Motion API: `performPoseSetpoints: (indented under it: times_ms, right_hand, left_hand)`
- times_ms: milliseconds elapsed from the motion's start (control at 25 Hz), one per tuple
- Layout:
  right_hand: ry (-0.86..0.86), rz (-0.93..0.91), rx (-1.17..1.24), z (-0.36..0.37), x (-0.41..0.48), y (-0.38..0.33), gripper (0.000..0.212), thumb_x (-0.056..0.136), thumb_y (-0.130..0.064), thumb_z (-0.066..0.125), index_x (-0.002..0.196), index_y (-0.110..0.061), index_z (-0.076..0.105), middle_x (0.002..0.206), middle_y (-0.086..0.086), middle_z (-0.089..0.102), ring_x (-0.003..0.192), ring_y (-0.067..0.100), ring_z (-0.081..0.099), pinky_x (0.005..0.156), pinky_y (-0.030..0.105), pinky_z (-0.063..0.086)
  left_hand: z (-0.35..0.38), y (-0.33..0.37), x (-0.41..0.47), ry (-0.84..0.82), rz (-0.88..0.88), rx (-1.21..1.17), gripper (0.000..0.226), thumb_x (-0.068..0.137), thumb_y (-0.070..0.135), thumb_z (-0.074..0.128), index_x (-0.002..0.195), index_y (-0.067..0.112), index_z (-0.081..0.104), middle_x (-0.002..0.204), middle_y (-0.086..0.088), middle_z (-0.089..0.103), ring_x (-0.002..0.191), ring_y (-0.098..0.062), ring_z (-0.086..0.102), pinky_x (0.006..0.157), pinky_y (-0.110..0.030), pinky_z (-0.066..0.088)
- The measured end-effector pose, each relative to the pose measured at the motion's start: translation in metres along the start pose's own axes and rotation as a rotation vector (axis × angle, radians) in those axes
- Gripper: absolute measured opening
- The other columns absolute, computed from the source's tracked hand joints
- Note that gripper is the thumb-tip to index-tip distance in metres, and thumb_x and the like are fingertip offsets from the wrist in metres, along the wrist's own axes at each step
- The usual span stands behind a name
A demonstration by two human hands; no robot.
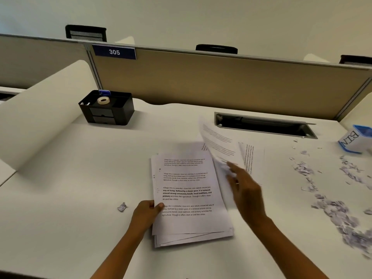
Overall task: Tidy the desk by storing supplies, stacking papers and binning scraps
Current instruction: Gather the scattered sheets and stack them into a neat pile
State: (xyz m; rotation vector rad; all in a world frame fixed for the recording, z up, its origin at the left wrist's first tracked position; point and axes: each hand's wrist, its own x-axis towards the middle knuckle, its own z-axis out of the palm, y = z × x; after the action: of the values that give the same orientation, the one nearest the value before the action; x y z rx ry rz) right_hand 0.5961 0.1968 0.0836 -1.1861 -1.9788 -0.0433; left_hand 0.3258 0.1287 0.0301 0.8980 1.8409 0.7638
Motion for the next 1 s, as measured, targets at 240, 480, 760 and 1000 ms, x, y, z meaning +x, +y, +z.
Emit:
performPoseSetpoints:
  times_ms: [240, 480, 760, 1000]
  right_hand:
    - [-0.433, -0.277, -0.077, 0.040, -0.053, -0.050, 0.083, 0.067, -0.001, 0.078, 0.140, -0.011, 0.039, 0.111, 0.004, 0.066, 0.063, 0.012, 0.066, 0.054, 0.020, 0.056]
    - [-0.437, -0.442, -0.141, 0.053, -0.072, -0.063, 0.060, 0.067, -0.030, 0.082, 0.120, -0.014, 0.061, 0.109, 0.001, 0.070, 0.084, 0.013, 0.071, 0.067, 0.023, 0.059]
    - [-0.525, -0.425, -0.132, 0.051, -0.079, -0.072, 0.074, 0.055, -0.028, 0.088, 0.122, -0.019, 0.059, 0.116, -0.002, 0.066, 0.099, 0.015, 0.064, 0.080, 0.023, 0.054]
    - [-0.367, -0.169, -0.016, 0.027, -0.050, -0.062, 0.065, 0.078, -0.005, 0.068, 0.136, -0.021, 0.043, 0.139, 0.004, 0.044, 0.129, 0.019, 0.036, 0.106, 0.034, 0.039]
  left_hand:
    - [0.002, 0.004, -0.013, 0.034, 0.052, 0.026, 0.024, 0.095, 0.033, 0.047, 0.096, 0.016, 0.064, 0.093, -0.005, 0.069, 0.087, -0.023, 0.065, 0.076, -0.033, 0.053]
    - [0.006, 0.010, -0.020, 0.047, 0.025, 0.097, 0.035, 0.096, 0.043, 0.037, 0.100, 0.015, 0.057, 0.107, -0.012, 0.066, 0.083, -0.022, 0.060, 0.067, -0.025, 0.048]
    - [0.009, 0.018, -0.025, 0.086, 0.107, 0.143, 0.051, 0.087, 0.029, 0.061, 0.131, 0.010, 0.043, 0.136, -0.011, 0.050, 0.118, -0.031, 0.053, 0.094, -0.038, 0.046]
    - [0.007, 0.028, -0.029, 0.178, 0.183, 0.041, 0.050, 0.087, 0.023, 0.063, 0.132, 0.011, 0.043, 0.137, -0.007, 0.049, 0.120, -0.034, 0.051, 0.099, -0.050, 0.042]
